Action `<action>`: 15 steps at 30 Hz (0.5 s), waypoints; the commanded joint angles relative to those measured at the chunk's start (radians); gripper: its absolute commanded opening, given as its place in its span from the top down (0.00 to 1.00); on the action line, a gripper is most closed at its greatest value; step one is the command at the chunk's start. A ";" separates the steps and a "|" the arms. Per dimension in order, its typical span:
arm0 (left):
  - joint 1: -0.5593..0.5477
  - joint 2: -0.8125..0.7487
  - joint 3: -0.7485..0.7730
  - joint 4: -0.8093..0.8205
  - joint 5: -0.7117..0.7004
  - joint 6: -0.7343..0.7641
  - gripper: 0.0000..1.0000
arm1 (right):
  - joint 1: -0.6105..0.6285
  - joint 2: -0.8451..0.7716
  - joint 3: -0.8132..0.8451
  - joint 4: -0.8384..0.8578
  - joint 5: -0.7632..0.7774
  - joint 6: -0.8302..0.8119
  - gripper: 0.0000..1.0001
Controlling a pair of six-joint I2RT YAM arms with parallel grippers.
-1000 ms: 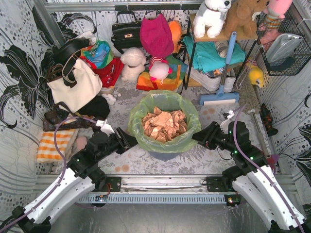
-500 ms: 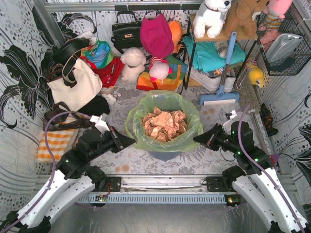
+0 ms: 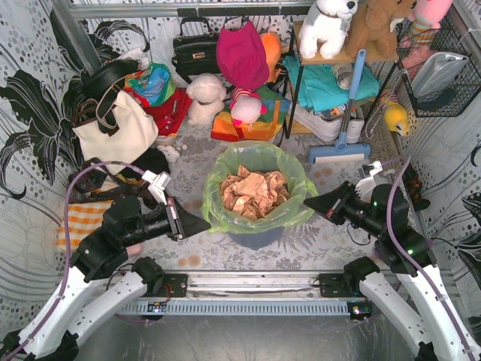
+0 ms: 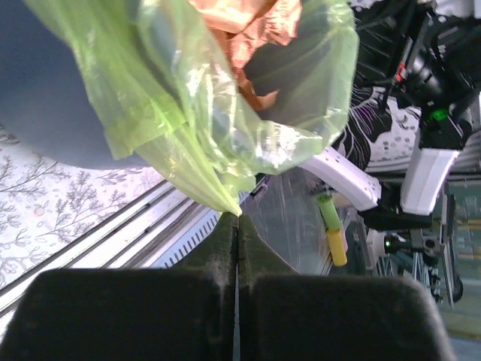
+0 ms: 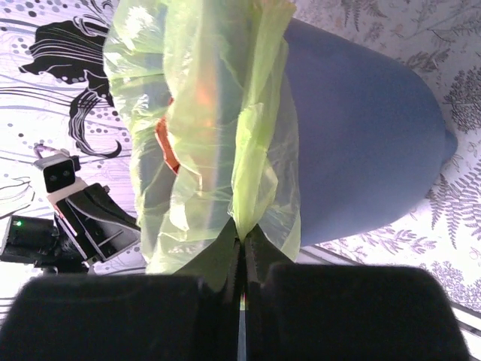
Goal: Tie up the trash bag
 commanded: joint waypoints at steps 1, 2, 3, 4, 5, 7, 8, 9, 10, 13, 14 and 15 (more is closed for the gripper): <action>-0.003 0.001 0.061 0.118 0.148 0.056 1.00 | 0.003 0.010 0.057 0.076 -0.004 0.010 1.00; -0.003 0.002 0.071 0.128 0.152 0.063 1.00 | 0.003 0.011 0.063 0.087 -0.006 0.013 1.00; -0.003 0.001 0.082 0.136 0.152 0.068 1.00 | 0.003 0.012 0.070 0.093 -0.006 0.014 1.00; -0.002 0.004 0.090 0.151 0.157 0.072 1.00 | 0.003 0.015 0.074 0.101 -0.005 0.015 1.00; -0.002 0.007 0.096 0.165 0.168 0.075 1.00 | 0.003 0.017 0.079 0.110 -0.005 0.016 1.00; -0.003 0.014 0.104 0.199 0.197 0.077 1.00 | 0.003 0.026 0.085 0.127 -0.009 0.015 1.00; -0.003 0.019 0.107 0.212 0.209 0.077 1.00 | 0.003 0.032 0.087 0.133 -0.010 0.014 1.00; -0.002 0.023 0.108 0.224 0.216 0.077 1.00 | 0.003 0.039 0.089 0.143 -0.013 0.015 1.00; -0.002 0.027 0.109 0.232 0.217 0.078 1.00 | 0.003 0.046 0.088 0.153 -0.017 0.015 1.00; -0.002 0.042 0.106 0.245 0.217 0.086 1.00 | 0.003 0.062 0.087 0.173 -0.027 0.013 1.00; -0.003 0.049 0.099 0.243 0.220 0.087 1.00 | 0.002 0.066 0.084 0.171 -0.029 0.010 1.00; -0.003 0.053 0.092 0.233 0.224 0.090 1.00 | 0.003 0.067 0.082 0.165 -0.029 0.007 1.00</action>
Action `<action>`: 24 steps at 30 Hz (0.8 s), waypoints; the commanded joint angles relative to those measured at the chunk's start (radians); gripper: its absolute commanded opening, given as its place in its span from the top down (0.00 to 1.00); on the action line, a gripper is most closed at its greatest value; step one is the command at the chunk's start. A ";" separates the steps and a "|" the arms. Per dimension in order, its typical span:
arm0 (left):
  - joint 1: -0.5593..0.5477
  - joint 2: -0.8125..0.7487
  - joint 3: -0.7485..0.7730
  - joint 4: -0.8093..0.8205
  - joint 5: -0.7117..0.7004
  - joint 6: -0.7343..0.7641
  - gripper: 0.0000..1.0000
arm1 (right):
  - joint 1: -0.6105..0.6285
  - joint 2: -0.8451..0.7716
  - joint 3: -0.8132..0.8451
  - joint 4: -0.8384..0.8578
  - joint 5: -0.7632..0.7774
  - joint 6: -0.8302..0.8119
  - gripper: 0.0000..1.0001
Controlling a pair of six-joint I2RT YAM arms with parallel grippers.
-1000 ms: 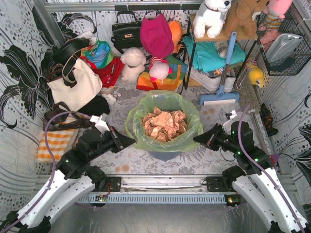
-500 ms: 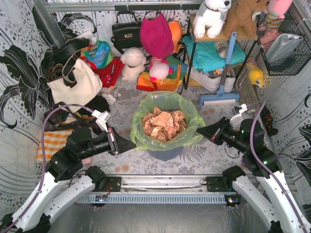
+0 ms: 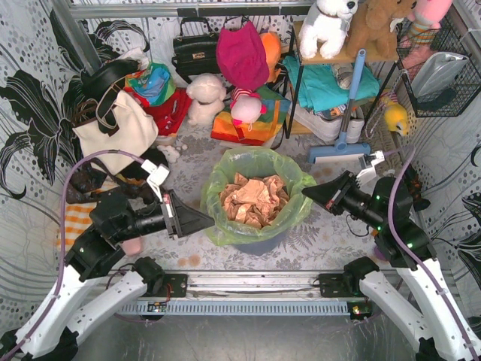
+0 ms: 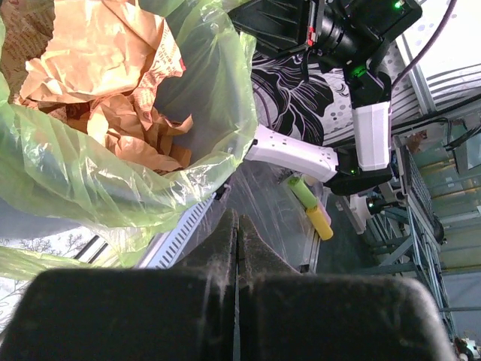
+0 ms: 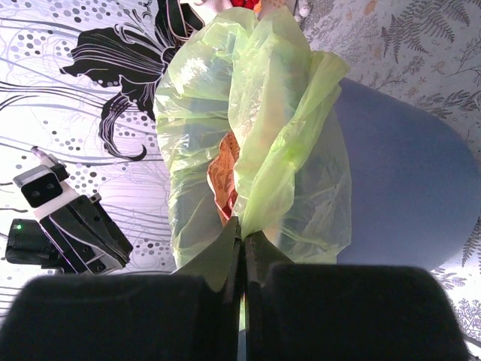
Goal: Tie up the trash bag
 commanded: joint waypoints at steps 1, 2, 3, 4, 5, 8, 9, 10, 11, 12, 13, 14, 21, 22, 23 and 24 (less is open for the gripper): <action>-0.003 0.026 -0.005 0.054 0.049 0.037 1.00 | 0.003 0.007 0.019 0.045 -0.019 0.004 1.00; -0.002 0.025 -0.016 0.038 0.050 0.041 1.00 | 0.003 0.002 0.013 0.035 -0.016 0.001 1.00; -0.003 0.025 -0.024 0.014 0.038 0.042 1.00 | 0.002 -0.004 0.007 0.020 -0.012 -0.001 1.00; -0.003 0.023 -0.025 -0.025 0.016 0.048 0.97 | 0.003 -0.011 0.002 0.007 -0.007 -0.003 1.00; -0.003 0.020 -0.026 -0.060 -0.009 0.048 0.93 | 0.003 -0.020 -0.005 -0.006 -0.005 -0.004 1.00; -0.002 -0.007 -0.026 -0.168 -0.128 0.011 0.72 | 0.003 -0.043 -0.027 -0.024 -0.003 0.003 1.00; -0.003 -0.026 -0.031 -0.194 -0.170 -0.014 0.68 | 0.003 -0.051 -0.036 -0.024 -0.002 0.009 1.00; -0.003 -0.045 -0.038 -0.218 -0.213 -0.044 0.62 | 0.003 -0.058 -0.043 -0.023 0.001 0.014 1.00; -0.003 -0.064 -0.049 -0.244 -0.255 -0.074 0.56 | 0.003 -0.065 -0.049 -0.024 0.004 0.017 1.00; -0.003 -0.082 -0.062 -0.263 -0.284 -0.104 0.50 | 0.003 -0.069 -0.054 -0.024 0.007 0.020 1.00; -0.002 -0.096 -0.078 -0.275 -0.299 -0.128 0.45 | 0.003 -0.071 -0.058 -0.023 0.009 0.021 1.00; -0.003 -0.109 -0.097 -0.275 -0.301 -0.145 0.41 | 0.003 -0.072 -0.061 -0.024 0.009 0.022 1.00; -0.003 -0.124 -0.257 -0.110 -0.262 -0.223 0.20 | 0.003 -0.051 -0.067 -0.005 -0.011 0.020 1.00; -0.003 -0.112 -0.272 -0.086 -0.256 -0.225 0.20 | 0.002 -0.050 -0.066 -0.005 -0.012 0.019 1.00; -0.003 -0.101 -0.285 -0.069 -0.253 -0.229 0.20 | 0.002 -0.050 -0.067 -0.005 -0.010 0.020 1.00; -0.003 -0.089 -0.298 -0.058 -0.258 -0.233 0.19 | 0.003 -0.053 -0.067 -0.006 -0.006 0.020 1.00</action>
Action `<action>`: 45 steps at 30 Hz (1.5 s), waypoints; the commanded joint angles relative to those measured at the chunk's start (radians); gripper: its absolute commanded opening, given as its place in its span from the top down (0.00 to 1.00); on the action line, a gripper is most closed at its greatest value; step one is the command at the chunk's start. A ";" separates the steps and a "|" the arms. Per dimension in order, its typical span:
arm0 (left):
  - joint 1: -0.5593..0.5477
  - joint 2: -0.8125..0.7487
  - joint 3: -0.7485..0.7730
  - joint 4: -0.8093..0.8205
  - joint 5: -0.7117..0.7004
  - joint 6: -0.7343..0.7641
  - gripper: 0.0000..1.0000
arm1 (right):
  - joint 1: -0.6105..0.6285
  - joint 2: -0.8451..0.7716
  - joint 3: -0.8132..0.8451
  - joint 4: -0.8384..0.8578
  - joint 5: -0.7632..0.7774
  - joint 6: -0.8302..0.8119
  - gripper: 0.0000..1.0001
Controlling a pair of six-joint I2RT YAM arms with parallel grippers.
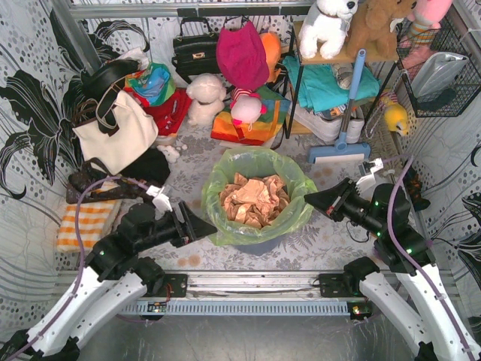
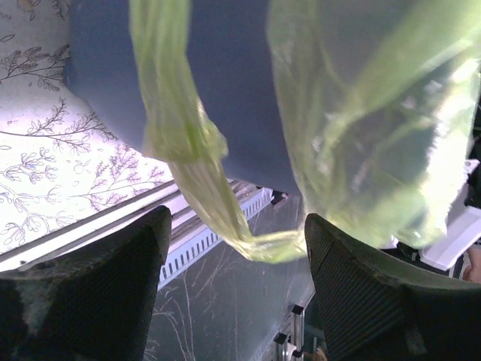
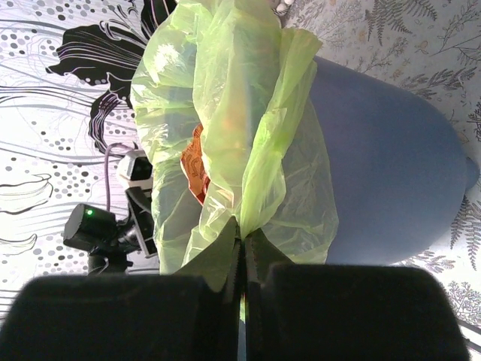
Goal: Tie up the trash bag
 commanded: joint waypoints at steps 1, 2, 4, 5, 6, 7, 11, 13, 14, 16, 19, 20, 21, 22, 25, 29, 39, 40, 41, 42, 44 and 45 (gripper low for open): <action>-0.003 0.041 -0.048 0.148 -0.006 -0.041 0.19 | 0.003 -0.002 -0.007 0.024 0.000 0.006 1.00; -0.003 0.056 -0.055 0.151 -0.009 -0.039 0.20 | 0.003 -0.004 -0.008 0.025 0.002 0.006 1.00; -0.002 0.085 -0.062 0.151 -0.009 -0.025 0.21 | 0.004 -0.005 -0.012 0.026 0.005 0.006 1.00; -0.003 0.099 -0.065 0.156 -0.005 -0.018 0.27 | 0.003 -0.004 -0.014 0.027 0.006 0.006 1.00; -0.003 0.109 -0.067 0.164 0.005 -0.008 0.35 | 0.003 -0.002 -0.018 0.030 0.005 0.007 1.00; -0.002 0.116 -0.069 0.170 0.017 -0.002 0.44 | 0.003 -0.003 -0.021 0.031 0.004 0.008 1.00; -0.003 0.123 -0.064 0.156 0.054 0.030 0.66 | 0.002 -0.005 -0.034 0.028 0.002 0.009 1.00; -0.002 0.125 -0.063 0.136 0.073 0.043 0.66 | 0.002 -0.007 -0.039 0.027 0.000 0.011 1.00; -0.003 0.130 -0.062 0.121 0.068 0.050 0.62 | 0.002 -0.007 -0.040 0.027 -0.001 0.012 1.00; -0.003 0.141 -0.053 0.073 0.034 0.059 0.39 | 0.002 -0.006 -0.041 0.027 -0.003 0.012 1.00; -0.003 0.159 -0.061 0.086 0.025 0.059 0.34 | 0.003 -0.004 -0.039 0.026 -0.006 0.011 1.00; -0.002 0.166 -0.066 0.098 0.027 0.058 0.35 | 0.003 -0.004 -0.039 0.027 -0.006 0.010 1.00; -0.003 0.174 -0.070 0.110 0.032 0.058 0.38 | 0.003 -0.004 -0.039 0.029 -0.006 0.010 1.00; -0.003 0.184 -0.073 0.118 0.035 0.059 0.41 | 0.003 -0.004 -0.039 0.028 -0.005 0.010 1.00; -0.003 0.210 -0.072 0.122 0.041 0.075 0.64 | 0.003 -0.004 -0.038 0.028 -0.004 0.010 1.00; -0.002 0.216 -0.044 0.096 0.069 0.117 0.90 | 0.003 -0.005 -0.031 0.022 -0.002 0.010 1.00; -0.002 0.211 0.027 0.009 0.284 0.282 1.00 | 0.003 -0.013 -0.028 -0.003 0.000 0.011 1.00; -0.002 0.213 0.031 0.025 0.323 0.286 1.00 | 0.003 -0.014 -0.032 -0.002 -0.002 0.019 1.00; -0.003 0.214 0.036 0.043 0.359 0.291 1.00 | 0.004 -0.016 -0.036 0.001 -0.005 0.029 1.00; -0.003 0.215 0.043 0.059 0.393 0.293 1.00 | 0.003 -0.017 -0.039 0.007 -0.010 0.035 1.00; -0.003 0.214 0.056 0.093 0.458 0.301 1.00 | 0.003 -0.019 -0.041 0.017 -0.010 0.040 1.00; -0.003 0.216 0.065 0.108 0.488 0.307 1.00 | 0.003 -0.020 -0.039 0.019 -0.008 0.041 1.00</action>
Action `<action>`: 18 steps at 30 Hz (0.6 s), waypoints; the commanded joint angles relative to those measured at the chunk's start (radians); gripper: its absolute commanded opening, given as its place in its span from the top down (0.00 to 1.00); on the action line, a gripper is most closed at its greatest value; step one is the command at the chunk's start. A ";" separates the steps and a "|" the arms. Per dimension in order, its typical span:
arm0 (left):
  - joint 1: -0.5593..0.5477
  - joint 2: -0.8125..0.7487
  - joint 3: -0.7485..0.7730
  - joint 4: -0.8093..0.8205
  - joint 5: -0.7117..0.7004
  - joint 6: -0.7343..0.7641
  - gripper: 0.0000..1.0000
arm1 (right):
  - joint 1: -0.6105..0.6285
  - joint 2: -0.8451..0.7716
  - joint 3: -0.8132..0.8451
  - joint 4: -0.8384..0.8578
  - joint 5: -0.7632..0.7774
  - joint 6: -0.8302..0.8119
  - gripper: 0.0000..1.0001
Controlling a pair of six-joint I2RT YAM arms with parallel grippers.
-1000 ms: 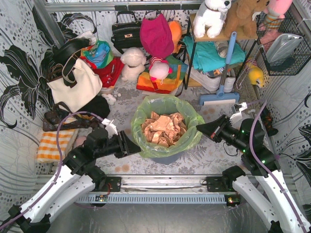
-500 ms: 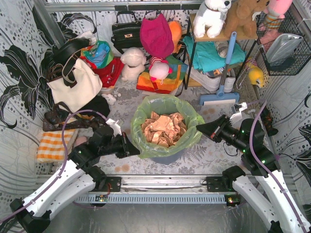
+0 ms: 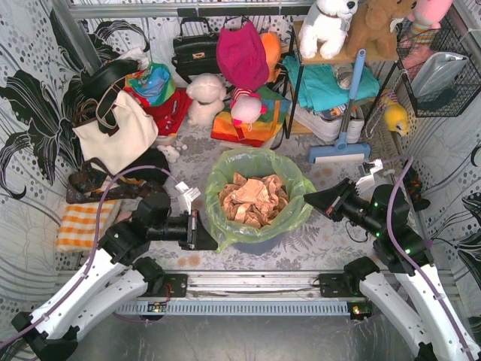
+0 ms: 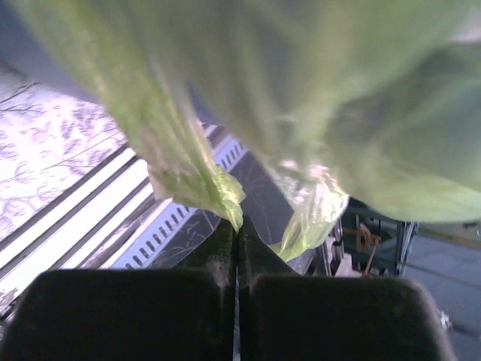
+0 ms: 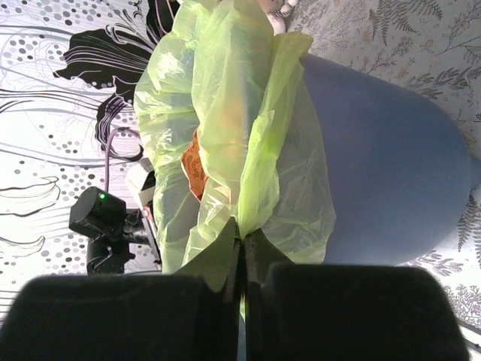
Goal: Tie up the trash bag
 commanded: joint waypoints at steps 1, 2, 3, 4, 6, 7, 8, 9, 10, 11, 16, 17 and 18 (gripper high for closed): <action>-0.003 0.002 0.061 0.119 0.216 0.071 1.00 | 0.003 -0.013 -0.013 -0.006 -0.004 0.019 1.00; -0.003 0.006 0.064 0.144 0.247 0.077 1.00 | 0.003 -0.011 -0.011 -0.006 -0.002 0.018 1.00; -0.002 0.011 0.066 0.169 0.274 0.078 1.00 | 0.003 -0.009 -0.011 -0.005 -0.002 0.018 1.00; -0.002 0.019 0.071 0.186 0.300 0.083 1.00 | 0.003 -0.005 -0.009 -0.003 -0.004 0.016 1.00; -0.002 0.035 0.081 0.205 0.348 0.095 1.00 | 0.003 0.004 -0.003 -0.001 -0.010 0.012 1.00; -0.002 0.045 0.095 0.192 0.359 0.115 1.00 | 0.003 0.007 0.000 -0.001 -0.013 0.011 1.00; -0.004 0.050 0.116 0.168 0.368 0.143 1.00 | 0.003 0.007 0.004 0.000 -0.013 0.010 1.00; -0.004 0.055 0.139 0.138 0.373 0.174 1.00 | 0.003 0.007 0.009 -0.003 -0.012 0.010 1.00; -0.003 0.062 0.161 0.112 0.380 0.203 1.00 | 0.003 0.006 0.013 -0.004 -0.012 0.010 1.00; -0.003 0.064 0.181 0.091 0.384 0.226 1.00 | 0.004 0.005 0.018 -0.005 -0.011 0.010 1.00; -0.003 0.052 0.230 0.093 0.368 0.241 1.00 | 0.003 0.006 0.056 -0.006 0.008 0.003 1.00; -0.003 0.053 0.238 0.095 0.349 0.240 1.00 | 0.003 0.008 0.065 -0.004 0.010 0.000 1.00; -0.003 0.053 0.246 0.098 0.334 0.238 1.00 | 0.003 0.010 0.074 -0.001 0.014 -0.004 1.00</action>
